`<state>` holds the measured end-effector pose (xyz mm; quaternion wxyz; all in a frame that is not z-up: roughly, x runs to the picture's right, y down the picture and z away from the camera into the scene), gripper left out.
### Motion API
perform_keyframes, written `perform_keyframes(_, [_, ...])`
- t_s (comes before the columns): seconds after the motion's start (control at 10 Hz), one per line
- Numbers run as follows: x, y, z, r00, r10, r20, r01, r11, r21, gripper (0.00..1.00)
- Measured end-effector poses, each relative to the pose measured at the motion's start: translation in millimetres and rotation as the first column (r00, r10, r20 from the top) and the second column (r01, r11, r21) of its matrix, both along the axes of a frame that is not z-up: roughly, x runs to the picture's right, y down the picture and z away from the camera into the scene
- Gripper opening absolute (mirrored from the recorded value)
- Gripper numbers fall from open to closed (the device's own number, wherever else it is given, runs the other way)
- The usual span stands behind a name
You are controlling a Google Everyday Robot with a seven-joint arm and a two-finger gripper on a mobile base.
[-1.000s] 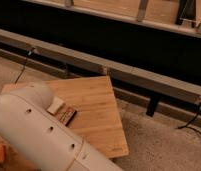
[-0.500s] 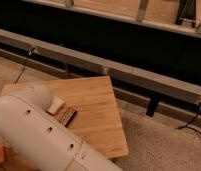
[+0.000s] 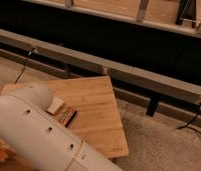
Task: Place the pepper in the ceramic cup
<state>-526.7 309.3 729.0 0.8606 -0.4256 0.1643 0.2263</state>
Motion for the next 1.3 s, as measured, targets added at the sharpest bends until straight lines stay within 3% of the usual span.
perform_keyframes(0.5, [-7,-18,-11.0,1.0,-0.002,0.031,0.001,0.9995,0.031,0.0])
perform_keyframes(0.7, [-8,-42,-21.6,0.998,0.027,0.05,-0.031,0.9963,0.08,0.0])
perform_keyframes(1.0, [-2,-83,-40.2,0.995,0.071,0.075,-0.083,0.9829,0.165,0.0])
perform_keyframes(1.3, [14,-108,-53.3,0.994,0.08,0.073,-0.095,0.968,0.232,0.0])
